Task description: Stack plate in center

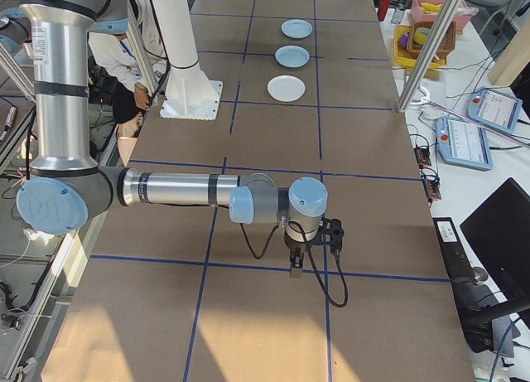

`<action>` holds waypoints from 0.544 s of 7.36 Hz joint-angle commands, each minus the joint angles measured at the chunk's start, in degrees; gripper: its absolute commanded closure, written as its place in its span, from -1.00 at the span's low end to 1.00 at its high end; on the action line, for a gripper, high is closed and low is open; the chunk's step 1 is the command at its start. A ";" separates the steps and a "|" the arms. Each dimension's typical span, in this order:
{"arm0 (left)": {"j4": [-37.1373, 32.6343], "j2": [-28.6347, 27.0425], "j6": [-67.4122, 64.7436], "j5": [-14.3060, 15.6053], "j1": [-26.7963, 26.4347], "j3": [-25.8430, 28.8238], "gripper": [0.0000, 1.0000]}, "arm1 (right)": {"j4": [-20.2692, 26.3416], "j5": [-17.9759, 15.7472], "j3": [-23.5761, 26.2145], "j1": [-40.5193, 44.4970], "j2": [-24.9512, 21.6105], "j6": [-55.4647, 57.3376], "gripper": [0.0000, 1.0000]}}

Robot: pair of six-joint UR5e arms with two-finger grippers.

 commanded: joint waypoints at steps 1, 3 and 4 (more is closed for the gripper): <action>0.00 1.38 0.01 -0.17 0.00 -0.61 -1.00 | 0.00 0.04 0.00 0.00 0.00 0.01 -1.00; -0.09 1.66 0.01 0.26 0.00 -0.35 -1.00 | 0.00 0.04 0.00 0.09 0.00 -0.08 -1.00; -0.96 0.79 0.27 -0.17 0.00 -1.40 -1.00 | 0.00 -0.05 0.00 0.00 0.00 0.00 -1.00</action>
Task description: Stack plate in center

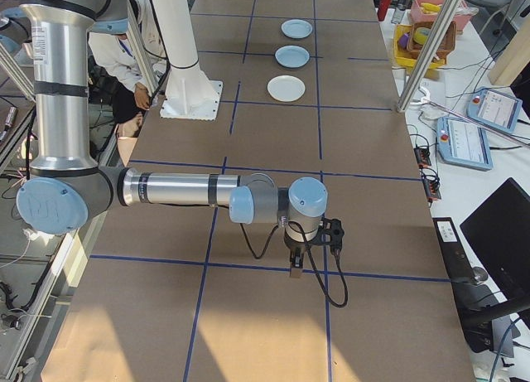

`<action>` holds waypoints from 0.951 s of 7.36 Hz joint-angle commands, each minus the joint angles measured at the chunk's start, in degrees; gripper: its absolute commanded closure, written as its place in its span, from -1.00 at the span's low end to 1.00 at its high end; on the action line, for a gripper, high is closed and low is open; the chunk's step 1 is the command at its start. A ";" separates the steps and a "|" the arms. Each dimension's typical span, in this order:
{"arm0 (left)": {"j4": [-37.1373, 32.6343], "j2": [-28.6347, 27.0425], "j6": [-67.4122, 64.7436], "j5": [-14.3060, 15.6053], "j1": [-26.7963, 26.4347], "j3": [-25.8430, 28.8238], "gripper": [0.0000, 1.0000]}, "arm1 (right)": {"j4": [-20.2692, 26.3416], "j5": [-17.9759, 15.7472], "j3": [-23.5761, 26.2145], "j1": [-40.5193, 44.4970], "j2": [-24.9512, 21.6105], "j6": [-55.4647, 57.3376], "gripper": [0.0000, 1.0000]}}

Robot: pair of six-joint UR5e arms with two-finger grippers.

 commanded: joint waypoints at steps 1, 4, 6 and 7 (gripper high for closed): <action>-4.81 -0.67 -1.25 -0.28 0.26 -0.96 -1.00 | 0.00 -0.05 0.00 -0.03 0.00 0.04 -1.00; -20.95 -0.14 -21.58 -0.28 6.83 3.85 -1.00 | 0.00 0.04 0.00 -0.03 0.00 0.04 -1.00; -39.99 -0.32 -37.13 0.07 13.58 12.10 -1.00 | 0.00 0.04 0.00 -0.03 0.00 0.04 -1.00; -48.71 -0.93 -44.78 0.33 17.02 16.32 -1.00 | 0.00 0.04 0.00 -0.03 0.00 0.04 -1.00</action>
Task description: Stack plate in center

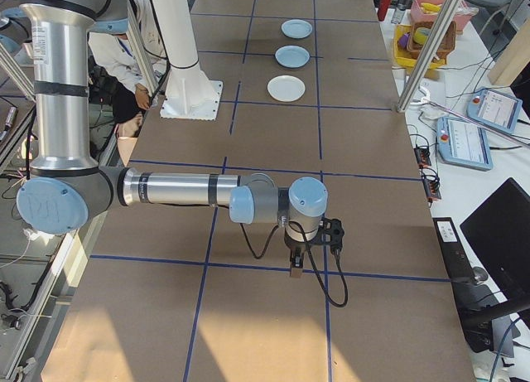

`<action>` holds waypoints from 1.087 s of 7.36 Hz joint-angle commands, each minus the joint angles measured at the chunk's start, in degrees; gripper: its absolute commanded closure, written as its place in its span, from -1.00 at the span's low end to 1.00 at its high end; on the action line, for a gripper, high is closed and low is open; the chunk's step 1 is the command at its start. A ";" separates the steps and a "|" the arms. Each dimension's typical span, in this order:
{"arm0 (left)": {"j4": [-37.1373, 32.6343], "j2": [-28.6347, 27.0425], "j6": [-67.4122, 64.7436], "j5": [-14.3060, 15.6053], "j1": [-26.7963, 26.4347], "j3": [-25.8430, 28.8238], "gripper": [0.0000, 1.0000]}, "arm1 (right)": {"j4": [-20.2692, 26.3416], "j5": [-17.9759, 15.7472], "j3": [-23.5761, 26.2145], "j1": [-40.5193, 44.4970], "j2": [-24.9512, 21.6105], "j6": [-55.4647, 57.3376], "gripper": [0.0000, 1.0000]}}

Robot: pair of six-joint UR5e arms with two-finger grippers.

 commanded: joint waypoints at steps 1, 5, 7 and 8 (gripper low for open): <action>-16.49 -2.96 -14.83 0.30 7.20 9.35 -1.00 | 0.00 0.00 0.00 0.09 0.00 0.00 -1.00; -18.48 -7.64 -18.75 2.50 9.95 15.28 -0.82 | 0.00 0.00 0.00 0.00 0.00 -0.09 -1.00; -18.48 -7.64 -18.75 2.59 11.26 15.37 -0.49 | 0.00 -0.09 0.00 0.00 0.00 0.00 -1.00; -18.39 -7.64 -18.75 2.59 11.96 15.45 -0.48 | 0.00 -0.09 0.00 0.00 0.00 0.00 -1.00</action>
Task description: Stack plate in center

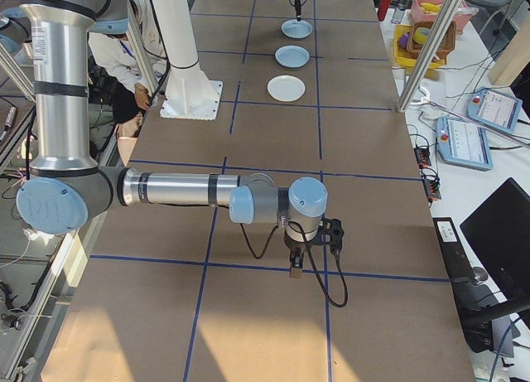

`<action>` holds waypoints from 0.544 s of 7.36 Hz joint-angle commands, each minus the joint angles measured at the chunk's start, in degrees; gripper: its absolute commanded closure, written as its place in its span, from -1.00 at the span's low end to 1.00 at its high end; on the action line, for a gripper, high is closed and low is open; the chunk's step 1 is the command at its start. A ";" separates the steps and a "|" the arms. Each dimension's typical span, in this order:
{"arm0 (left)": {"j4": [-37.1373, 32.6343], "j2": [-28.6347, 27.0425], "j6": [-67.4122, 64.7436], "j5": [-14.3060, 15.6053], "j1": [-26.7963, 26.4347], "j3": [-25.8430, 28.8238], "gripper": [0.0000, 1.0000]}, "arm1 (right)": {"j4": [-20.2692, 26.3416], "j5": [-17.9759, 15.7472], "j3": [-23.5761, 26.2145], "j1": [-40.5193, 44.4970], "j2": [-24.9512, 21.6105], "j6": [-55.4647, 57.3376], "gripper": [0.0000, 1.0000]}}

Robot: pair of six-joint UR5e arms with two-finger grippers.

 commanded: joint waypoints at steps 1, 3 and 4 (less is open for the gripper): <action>0.06 -0.03 -0.02 0.04 1.16 0.22 -0.45 | 0.00 0.06 0.00 0.00 0.00 0.01 -1.00; 0.14 -0.03 -0.19 -0.13 1.25 0.22 0.34 | 0.00 0.06 0.00 0.00 0.00 0.01 -1.00; 0.14 -0.03 -0.19 -0.66 1.25 0.22 0.99 | 0.00 0.06 0.00 0.00 0.00 0.01 -1.00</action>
